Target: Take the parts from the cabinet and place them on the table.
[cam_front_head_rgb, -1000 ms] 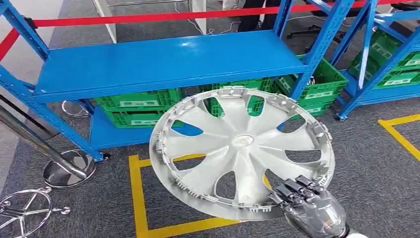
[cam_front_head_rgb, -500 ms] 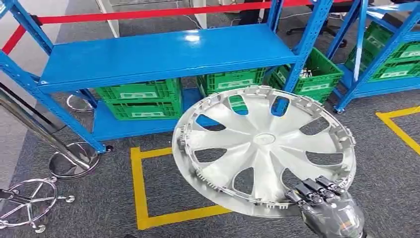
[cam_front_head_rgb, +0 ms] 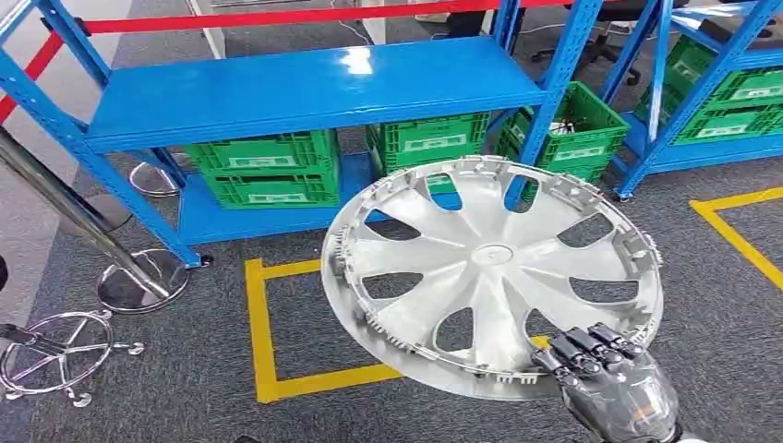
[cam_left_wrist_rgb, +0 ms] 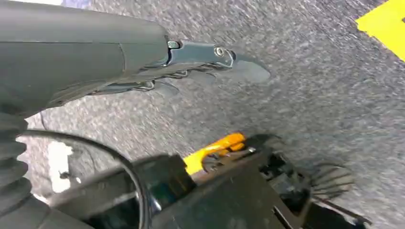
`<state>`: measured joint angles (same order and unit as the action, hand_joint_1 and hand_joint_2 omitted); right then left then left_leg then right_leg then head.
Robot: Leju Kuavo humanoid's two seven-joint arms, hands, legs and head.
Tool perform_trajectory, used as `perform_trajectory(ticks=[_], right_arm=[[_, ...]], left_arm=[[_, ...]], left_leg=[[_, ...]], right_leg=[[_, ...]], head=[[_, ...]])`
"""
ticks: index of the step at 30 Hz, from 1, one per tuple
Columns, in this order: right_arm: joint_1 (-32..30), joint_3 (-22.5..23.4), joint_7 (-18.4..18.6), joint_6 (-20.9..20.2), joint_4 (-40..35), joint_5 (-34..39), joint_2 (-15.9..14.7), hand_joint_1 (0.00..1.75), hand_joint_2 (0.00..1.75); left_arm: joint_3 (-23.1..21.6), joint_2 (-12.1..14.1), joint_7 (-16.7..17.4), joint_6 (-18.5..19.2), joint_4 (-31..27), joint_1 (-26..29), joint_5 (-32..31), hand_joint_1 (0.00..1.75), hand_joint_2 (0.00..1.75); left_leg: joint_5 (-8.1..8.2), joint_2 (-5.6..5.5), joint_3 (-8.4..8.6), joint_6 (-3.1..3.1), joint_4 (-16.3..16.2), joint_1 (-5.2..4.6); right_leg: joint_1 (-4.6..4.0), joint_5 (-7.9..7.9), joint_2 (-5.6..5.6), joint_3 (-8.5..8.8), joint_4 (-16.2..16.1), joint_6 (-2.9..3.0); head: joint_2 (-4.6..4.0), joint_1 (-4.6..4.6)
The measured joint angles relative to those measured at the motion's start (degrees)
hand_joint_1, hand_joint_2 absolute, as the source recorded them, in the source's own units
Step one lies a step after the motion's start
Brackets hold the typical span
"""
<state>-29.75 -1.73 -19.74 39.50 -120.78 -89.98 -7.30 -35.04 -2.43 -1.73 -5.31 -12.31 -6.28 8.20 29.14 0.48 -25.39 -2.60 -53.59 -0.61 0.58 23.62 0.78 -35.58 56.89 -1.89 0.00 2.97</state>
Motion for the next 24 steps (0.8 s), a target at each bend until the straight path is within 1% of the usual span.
perform_trajectory(ticks=[1,2,3,4,5,6,7,8,9,10,11,12,13,14,15,16,17,18,19,20,21,22,23,24], right_arm=[[0.01,0.06,0.02,0.00,0.02,0.04,-0.15,1.75,1.75],[0.33,0.07,0.07,0.00,0.02,0.02,-0.15,1.75,1.75],[0.57,0.07,0.04,0.00,0.02,0.02,-0.26,1.75,1.75],[0.75,0.13,0.04,0.00,0.04,0.02,-0.28,1.75,1.75],[0.77,0.17,0.07,0.00,0.04,0.02,-0.30,1.75,1.75],[0.77,0.20,0.07,0.00,0.04,0.02,-0.37,1.75,1.75],[0.80,0.24,0.11,0.00,0.04,0.02,-0.41,1.75,1.75],[0.85,0.26,0.11,0.00,0.04,0.02,-0.46,1.75,1.75],[0.91,0.31,0.11,0.00,0.04,0.02,-0.46,1.75,1.75],[1.07,0.31,0.09,0.00,0.04,0.02,-0.46,1.75,1.75],[1.15,0.33,0.09,0.00,0.00,0.02,-0.46,1.75,1.75],[1.25,0.33,0.04,0.00,0.07,0.00,-0.46,1.75,1.75],[1.22,0.33,0.07,0.00,0.02,0.02,-0.46,1.75,1.75],[1.20,0.33,0.07,0.00,0.04,0.00,-0.46,1.75,1.75],[1.33,0.33,0.07,0.00,0.02,0.02,-0.46,1.75,1.75],[1.48,0.33,0.07,0.00,0.04,0.00,-0.48,1.75,1.75],[1.44,0.35,0.09,0.00,0.02,0.02,-0.48,1.75,1.75],[1.46,0.37,0.09,0.00,0.02,0.02,-0.48,1.75,1.75],[1.44,0.37,0.09,0.00,0.02,0.00,-0.48,1.75,1.75],[1.46,0.37,0.09,-0.02,0.02,0.00,-0.48,1.75,1.75],[1.49,0.39,0.09,-0.02,0.02,0.02,-0.48,1.75,1.75],[1.53,0.39,0.09,0.00,0.02,0.02,-0.48,1.75,1.75],[1.56,0.39,0.07,-0.02,0.02,0.00,-0.48,1.75,1.75],[1.58,0.39,0.02,0.00,0.02,0.00,-0.48,1.75,1.75]], left_arm=[[0.00,0.11,0.00,-0.06,-0.02,-0.07,-0.26,0.00,1.75],[0.02,0.07,0.00,-0.35,-0.02,-0.10,-0.37,0.00,1.75],[0.00,-0.09,0.00,-0.35,-0.02,-0.07,-0.44,0.00,1.75],[0.00,-0.17,0.00,-0.35,-0.02,-0.04,-0.44,0.00,1.75],[0.00,-0.26,0.00,-0.35,-0.02,-0.04,-0.46,0.00,1.75],[0.00,-0.33,0.00,-0.37,-0.02,-0.04,-0.46,0.00,1.75],[0.00,-0.44,0.00,-0.50,-0.02,-0.04,-0.46,0.00,1.75],[0.00,-0.57,0.00,-0.50,-0.02,-0.04,-0.48,0.00,1.75],[0.00,-0.61,0.00,-0.54,-0.04,-0.05,-0.59,0.00,1.75],[0.00,-0.61,0.00,-0.63,-0.11,-0.06,-0.65,0.00,1.75],[0.00,-0.63,0.02,-0.70,-0.20,-0.06,-0.89,0.00,1.75],[0.00,-0.61,0.02,-0.70,-0.19,-0.06,-0.98,0.00,1.75],[0.00,-0.63,0.02,-0.70,-0.20,-0.02,-0.98,0.00,1.75],[0.00,-0.65,0.02,-0.70,-0.20,0.07,-1.00,0.00,1.75],[0.00,-0.57,0.02,-0.70,-0.17,0.21,-1.00,0.00,1.75],[0.00,-0.54,0.02,-0.70,-0.19,0.27,-1.00,0.00,1.75],[0.00,-0.57,0.07,-0.68,-0.20,0.37,-1.00,0.00,1.75],[0.00,-0.57,0.07,-0.68,-0.20,0.34,-1.00,0.00,1.75],[0.00,-0.54,0.07,-0.68,-0.20,0.28,-1.00,0.00,1.75],[0.00,-0.57,0.07,-0.68,-0.20,0.22,-1.03,0.00,1.75],[0.00,-0.57,0.07,-0.68,-0.20,0.21,-1.05,0.00,1.75],[0.00,-0.57,0.07,-0.68,-0.20,0.21,-1.07,0.00,1.75],[0.00,-0.57,0.07,-0.68,-0.22,0.21,-1.16,0.00,1.75],[0.00,-0.57,0.07,-0.68,-0.22,0.19,-1.24,0.00,1.75]], left_leg=[[-0.88,0.06,-1.11,-0.49,0.03,-0.12],[-1.60,0.11,-2.14,-0.72,-0.05,-0.09],[-2.30,0.19,-3.10,-0.75,-0.16,-0.12],[-3.06,0.27,-4.14,-0.68,-0.26,-0.13],[-3.81,0.31,-5.24,-0.58,-0.51,-0.12],[-4.44,0.36,-6.42,-0.45,-0.89,-0.06],[-5.03,0.38,-7.77,-0.24,-1.44,0.05],[-5.53,0.38,-9.15,0.05,-2.17,0.21],[-5.95,0.36,-10.20,0.40,-3.04,0.33],[-6.29,0.31,-11.17,0.78,-3.87,0.20],[-6.61,0.24,-11.85,1.10,-4.67,0.07],[-7.34,0.25,-11.81,1.27,-4.65,0.00],[-8.05,0.22,-12.03,1.47,-4.43,0.05],[-8.51,0.20,-12.19,1.80,-4.39,0.14],[-8.70,0.14,-12.58,2.15,-4.49,0.28],[-5.99,0.02,-12.97,2.62,-5.39,0.41],[-1.86,0.01,-13.31,2.90,-7.90,0.46],[1.87,-0.01,-13.71,3.10,-11.41,0.59],[5.12,-0.01,-14.09,3.21,-16.13,0.63],[6.27,-0.01,-14.16,3.23,-19.87,0.63],[5.34,-0.04,-13.58,3.15,-21.67,0.63],[2.98,-0.08,-12.06,2.91,-21.19,0.62],[0.78,-0.09,-9.62,2.51,-18.52,0.58],[-0.30,-0.11,-6.51,1.96,-14.42,0.45]], right_leg=[[-0.11,3.15,-0.39,-1.00,1.45,-0.21],[0.06,7.00,-0.57,-2.28,4.70,-0.55],[0.21,10.42,-0.59,-2.91,8.89,-0.83],[0.25,12.59,-0.57,-3.44,13.20,-1.16],[0.25,12.61,-0.59,-3.53,16.33,-1.37],[0.36,10.75,-0.58,-2.89,17.60,-1.58],[0.53,7.83,-0.58,-1.24,16.73,-1.81],[0.73,5.37,-0.57,1.50,13.80,-2.04],[0.96,4.67,-0.57,5.27,9.06,-2.28],[1.13,7.68,-0.65,9.04,3.48,-2.63],[0.65,9.90,-0.86,12.58,-1.91,-1.86],[0.60,10.02,-0.63,11.09,-1.27,-1.00],[0.43,9.73,-0.66,10.77,-0.92,-0.71],[0.33,9.40,-0.60,10.32,-0.69,-0.17],[0.67,8.64,-0.40,9.41,-0.77,0.75],[0.69,7.91,-0.25,8.67,-0.60,1.14],[0.67,7.15,-0.26,7.90,-0.60,1.46],[0.62,6.46,-0.23,7.10,-0.58,1.79],[0.54,5.66,-0.21,6.11,-0.44,1.78],[0.48,4.89,-0.18,5.65,-0.23,1.79],[0.40,4.09,-0.13,4.27,0.08,1.77],[0.33,3.31,-0.14,2.92,0.43,1.73],[0.20,2.66,-0.19,1.66,0.73,1.69],[0.06,2.07,-0.22,0.77,0.92,1.63]], head=[[0.00,0.04],[0.02,0.24],[0.00,0.44],[0.00,0.48],[0.02,0.52],[0.00,0.55],[0.00,0.59],[0.00,0.55],[0.02,0.57],[0.02,0.66],[0.04,0.92],[0.04,0.72],[0.04,0.68],[0.02,0.79],[0.02,0.79],[0.04,0.50],[0.00,0.31],[0.02,0.18],[0.00,0.07],[0.00,0.09],[0.00,0.04],[0.00,0.02],[0.00,0.02],[0.00,0.02]])
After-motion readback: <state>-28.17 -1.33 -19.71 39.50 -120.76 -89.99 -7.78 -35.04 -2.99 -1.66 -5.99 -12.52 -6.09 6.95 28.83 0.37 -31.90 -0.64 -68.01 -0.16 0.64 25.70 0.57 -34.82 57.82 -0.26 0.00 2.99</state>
